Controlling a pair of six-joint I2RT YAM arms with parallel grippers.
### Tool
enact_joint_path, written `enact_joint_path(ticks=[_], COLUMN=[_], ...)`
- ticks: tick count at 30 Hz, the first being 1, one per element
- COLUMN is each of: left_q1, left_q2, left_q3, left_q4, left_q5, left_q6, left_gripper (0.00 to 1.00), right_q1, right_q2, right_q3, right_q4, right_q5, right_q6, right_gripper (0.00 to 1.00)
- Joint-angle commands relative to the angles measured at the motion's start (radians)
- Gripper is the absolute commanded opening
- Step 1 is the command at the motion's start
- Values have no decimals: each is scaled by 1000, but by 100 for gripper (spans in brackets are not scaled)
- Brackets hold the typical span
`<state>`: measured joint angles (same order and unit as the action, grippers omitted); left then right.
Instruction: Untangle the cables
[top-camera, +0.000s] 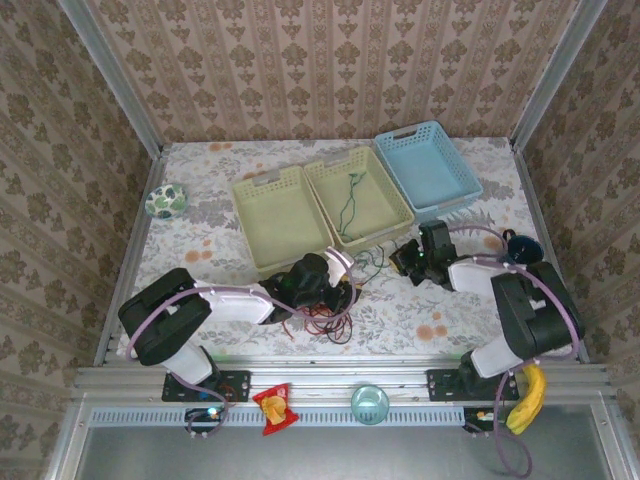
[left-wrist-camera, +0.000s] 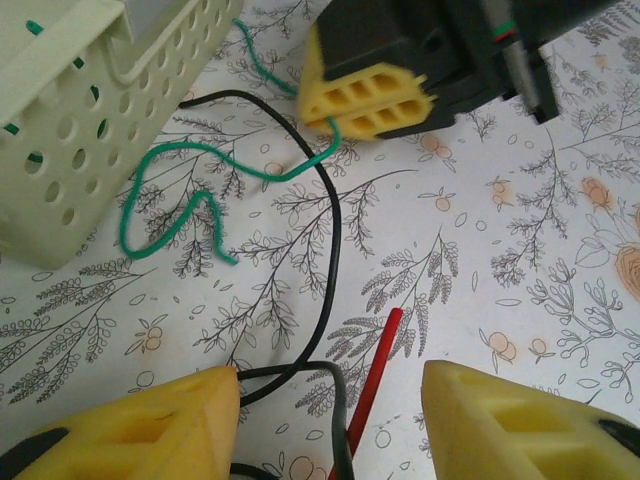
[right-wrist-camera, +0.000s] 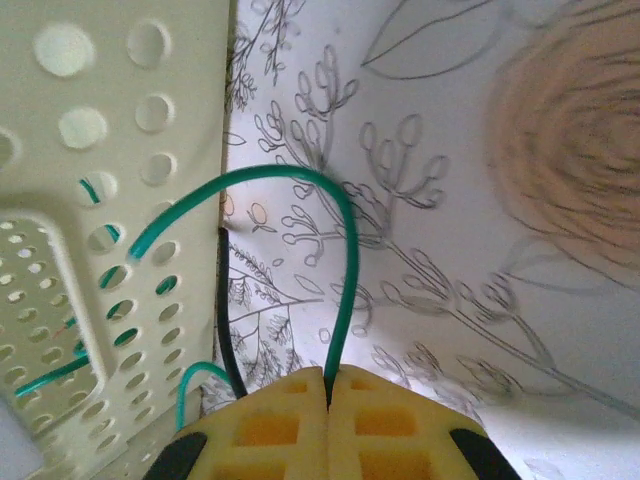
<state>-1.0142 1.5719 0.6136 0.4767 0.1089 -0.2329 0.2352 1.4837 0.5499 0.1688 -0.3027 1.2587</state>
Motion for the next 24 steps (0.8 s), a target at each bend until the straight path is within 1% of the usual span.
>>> enact_joint_path(ticks=[1, 4, 6, 9, 12, 14, 17, 20, 24], left_q1=[-5, -6, -4, -5, -6, -4, -4, -1, 11], left_q2=[19, 24, 29, 37, 39, 35, 19, -24, -97], left_q3=[17, 14, 9, 8, 5, -1, -20, -49, -78], left_q4=[-16, -14, -9, -3, 0, 6, 24, 61, 145], left_q5=[2, 0, -1, 0, 2, -2, -13, -40, -91], left_q6=[22, 24, 24, 26, 29, 26, 18, 0, -32], left_gripper=[50, 50, 50, 50, 50, 50, 51, 54, 55], right_q1=[-16, -34, -51, -78, -103, -106, -106, -104, -94], right_q2=[-172, -320, -415, -509, -531, -508, -427, -303, -107], right_q3=[-25, -43, -51, -56, -45, -13, 47, 130, 262], right_q4=[-99, -198, -234, -211, -156, -139, -98, -62, -16], right_q5=[128, 187, 201, 187, 131, 104, 59, 15, -44], right_q6=[12, -6, -21, -49, -77, -113, -159, -205, -239], right_gripper=[0, 0, 0, 0, 0, 0, 0, 0, 0])
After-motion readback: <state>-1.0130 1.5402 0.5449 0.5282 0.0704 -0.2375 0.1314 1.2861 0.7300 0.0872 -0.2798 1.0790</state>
